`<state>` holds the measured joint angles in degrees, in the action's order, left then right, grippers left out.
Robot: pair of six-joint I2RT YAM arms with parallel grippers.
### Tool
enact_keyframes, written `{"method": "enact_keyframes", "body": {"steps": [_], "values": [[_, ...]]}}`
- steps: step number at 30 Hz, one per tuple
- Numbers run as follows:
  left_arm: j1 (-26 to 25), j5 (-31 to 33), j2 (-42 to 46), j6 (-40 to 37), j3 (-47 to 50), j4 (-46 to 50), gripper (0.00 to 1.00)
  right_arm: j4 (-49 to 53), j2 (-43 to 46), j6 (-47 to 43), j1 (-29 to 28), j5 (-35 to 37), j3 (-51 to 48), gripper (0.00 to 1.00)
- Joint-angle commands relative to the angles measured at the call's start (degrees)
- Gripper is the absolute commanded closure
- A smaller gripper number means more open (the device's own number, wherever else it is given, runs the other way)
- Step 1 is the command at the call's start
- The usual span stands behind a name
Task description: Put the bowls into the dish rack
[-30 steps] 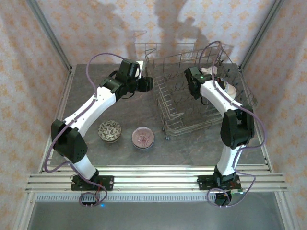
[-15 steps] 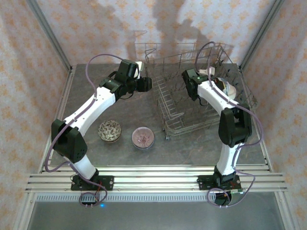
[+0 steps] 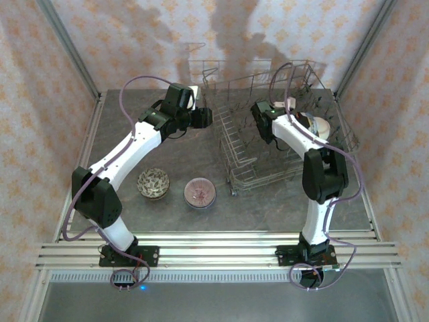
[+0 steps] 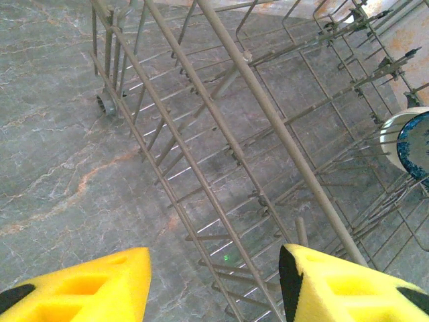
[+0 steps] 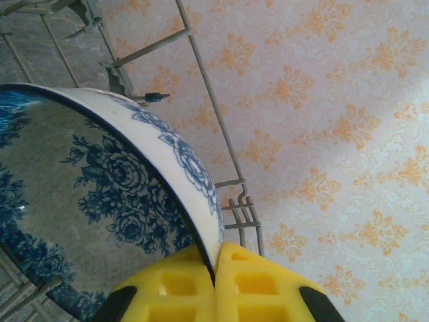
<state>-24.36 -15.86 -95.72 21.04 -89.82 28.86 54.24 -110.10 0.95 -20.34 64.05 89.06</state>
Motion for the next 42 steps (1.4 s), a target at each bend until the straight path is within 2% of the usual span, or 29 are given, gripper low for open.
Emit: {"method": "enact_keyframes", "body": {"steps": [1,9,19,21,28,29,31,33,42], "values": [[0.2,0.4,1.2,0.4,0.3,-1.2,0.46,1.4,-0.7,1.2,-0.6,2.5,0.2,1.00],[0.3,0.4,1.2,0.7,0.6,-1.2,0.46,2.8,-2.6,1.9,-0.7,1.4,2.2,1.00],[0.2,1.0,1.3,0.9,0.8,-1.1,0.46,2.8,-2.9,1.8,-0.7,-0.4,1.8,0.89],[0.3,1.0,1.3,0.9,0.8,-1.0,0.46,2.9,-3.2,1.7,-0.7,-0.7,1.8,0.83],[0.3,1.4,1.5,0.5,0.3,-0.4,0.46,3.1,-4.6,2.2,-0.7,-2.6,2.6,0.80],[0.2,1.5,1.5,0.5,0.1,-0.3,0.46,3.2,-4.7,2.4,-0.7,-3.1,2.7,0.73],[0.3,1.6,1.5,0.5,0.0,0.0,0.46,3.0,-5.1,2.3,-0.7,-3.9,2.7,0.71],[0.3,1.9,1.7,0.5,-0.1,0.4,0.46,2.8,-5.5,2.3,-0.7,-4.3,2.8,0.63],[0.3,3.1,2.8,0.2,1.1,1.6,0.46,1.9,-7.4,2.4,-0.2,-7.6,3.3,0.61]]}}
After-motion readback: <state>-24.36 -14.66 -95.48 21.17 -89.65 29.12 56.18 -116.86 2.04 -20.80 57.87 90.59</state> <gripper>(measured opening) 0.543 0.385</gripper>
